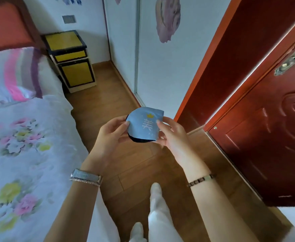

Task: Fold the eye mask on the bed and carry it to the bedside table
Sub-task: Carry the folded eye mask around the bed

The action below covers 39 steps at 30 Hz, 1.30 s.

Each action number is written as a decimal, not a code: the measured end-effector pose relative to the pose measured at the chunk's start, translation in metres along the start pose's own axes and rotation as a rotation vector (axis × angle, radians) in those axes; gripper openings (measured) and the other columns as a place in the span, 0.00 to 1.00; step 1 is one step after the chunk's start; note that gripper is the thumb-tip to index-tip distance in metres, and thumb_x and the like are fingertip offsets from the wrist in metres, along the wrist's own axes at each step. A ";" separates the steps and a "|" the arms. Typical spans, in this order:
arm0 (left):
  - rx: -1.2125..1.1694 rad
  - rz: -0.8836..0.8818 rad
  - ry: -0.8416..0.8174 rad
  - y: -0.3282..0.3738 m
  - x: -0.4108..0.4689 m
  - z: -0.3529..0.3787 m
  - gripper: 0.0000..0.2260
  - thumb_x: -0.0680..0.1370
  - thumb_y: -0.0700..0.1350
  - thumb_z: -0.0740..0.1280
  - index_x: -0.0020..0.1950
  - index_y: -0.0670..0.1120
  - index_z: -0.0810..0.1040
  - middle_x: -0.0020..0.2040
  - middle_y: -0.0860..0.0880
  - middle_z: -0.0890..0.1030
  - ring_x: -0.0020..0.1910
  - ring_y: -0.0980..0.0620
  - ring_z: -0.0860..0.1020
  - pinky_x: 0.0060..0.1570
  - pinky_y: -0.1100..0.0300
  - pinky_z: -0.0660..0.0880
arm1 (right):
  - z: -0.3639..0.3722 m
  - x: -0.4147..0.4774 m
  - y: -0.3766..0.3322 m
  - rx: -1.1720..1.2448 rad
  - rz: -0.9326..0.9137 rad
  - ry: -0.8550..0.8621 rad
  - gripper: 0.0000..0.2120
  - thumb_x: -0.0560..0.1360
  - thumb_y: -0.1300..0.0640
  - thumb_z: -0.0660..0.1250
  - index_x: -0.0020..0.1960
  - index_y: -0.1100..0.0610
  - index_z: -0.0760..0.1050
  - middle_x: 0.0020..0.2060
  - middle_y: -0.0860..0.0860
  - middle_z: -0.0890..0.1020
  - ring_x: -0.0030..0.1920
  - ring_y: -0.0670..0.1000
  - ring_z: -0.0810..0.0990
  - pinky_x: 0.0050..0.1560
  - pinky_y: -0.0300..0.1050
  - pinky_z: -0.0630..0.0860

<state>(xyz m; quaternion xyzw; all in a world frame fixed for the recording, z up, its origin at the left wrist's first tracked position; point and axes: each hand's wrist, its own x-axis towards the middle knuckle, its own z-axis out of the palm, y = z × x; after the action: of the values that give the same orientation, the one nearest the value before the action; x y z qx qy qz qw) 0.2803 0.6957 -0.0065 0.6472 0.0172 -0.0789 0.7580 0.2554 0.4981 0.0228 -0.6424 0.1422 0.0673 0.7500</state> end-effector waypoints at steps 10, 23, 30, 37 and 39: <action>-0.050 -0.012 0.217 0.012 0.116 -0.046 0.09 0.80 0.43 0.66 0.58 0.45 0.81 0.47 0.51 0.87 0.48 0.49 0.85 0.44 0.56 0.83 | 0.048 0.163 -0.020 -0.054 0.013 -0.226 0.08 0.76 0.52 0.71 0.55 0.49 0.83 0.55 0.56 0.84 0.57 0.56 0.84 0.45 0.50 0.84; -0.075 -0.028 0.486 0.058 0.249 -0.082 0.10 0.81 0.43 0.64 0.60 0.43 0.80 0.50 0.48 0.84 0.44 0.53 0.86 0.40 0.61 0.81 | 0.120 0.345 -0.068 -0.120 0.034 -0.465 0.13 0.77 0.54 0.70 0.61 0.54 0.80 0.52 0.53 0.85 0.53 0.54 0.86 0.48 0.52 0.84; -0.082 -0.028 0.555 0.071 0.295 -0.111 0.09 0.80 0.41 0.64 0.58 0.45 0.80 0.50 0.48 0.84 0.44 0.53 0.86 0.41 0.61 0.83 | 0.160 0.403 -0.076 -0.141 0.078 -0.524 0.16 0.78 0.55 0.69 0.64 0.56 0.78 0.53 0.53 0.85 0.54 0.53 0.85 0.49 0.53 0.84; -0.069 -0.043 0.569 0.077 0.365 -0.155 0.11 0.81 0.41 0.63 0.61 0.42 0.79 0.52 0.46 0.84 0.45 0.54 0.85 0.42 0.61 0.82 | 0.206 0.474 -0.084 -0.170 0.071 -0.540 0.15 0.78 0.56 0.69 0.64 0.56 0.78 0.55 0.54 0.84 0.54 0.53 0.85 0.50 0.54 0.84; -0.074 -0.040 0.576 0.082 0.389 -0.171 0.12 0.81 0.41 0.63 0.63 0.41 0.78 0.53 0.45 0.83 0.45 0.54 0.85 0.43 0.60 0.82 | 0.226 0.499 -0.089 -0.181 0.058 -0.538 0.15 0.78 0.55 0.69 0.64 0.56 0.78 0.55 0.54 0.84 0.54 0.53 0.86 0.50 0.54 0.84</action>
<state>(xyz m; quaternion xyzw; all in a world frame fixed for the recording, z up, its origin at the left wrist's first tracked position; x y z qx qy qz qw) 0.6889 0.8383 -0.0040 0.6144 0.2474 0.0942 0.7432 0.7834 0.6642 -0.0124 -0.6615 -0.0501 0.2690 0.6983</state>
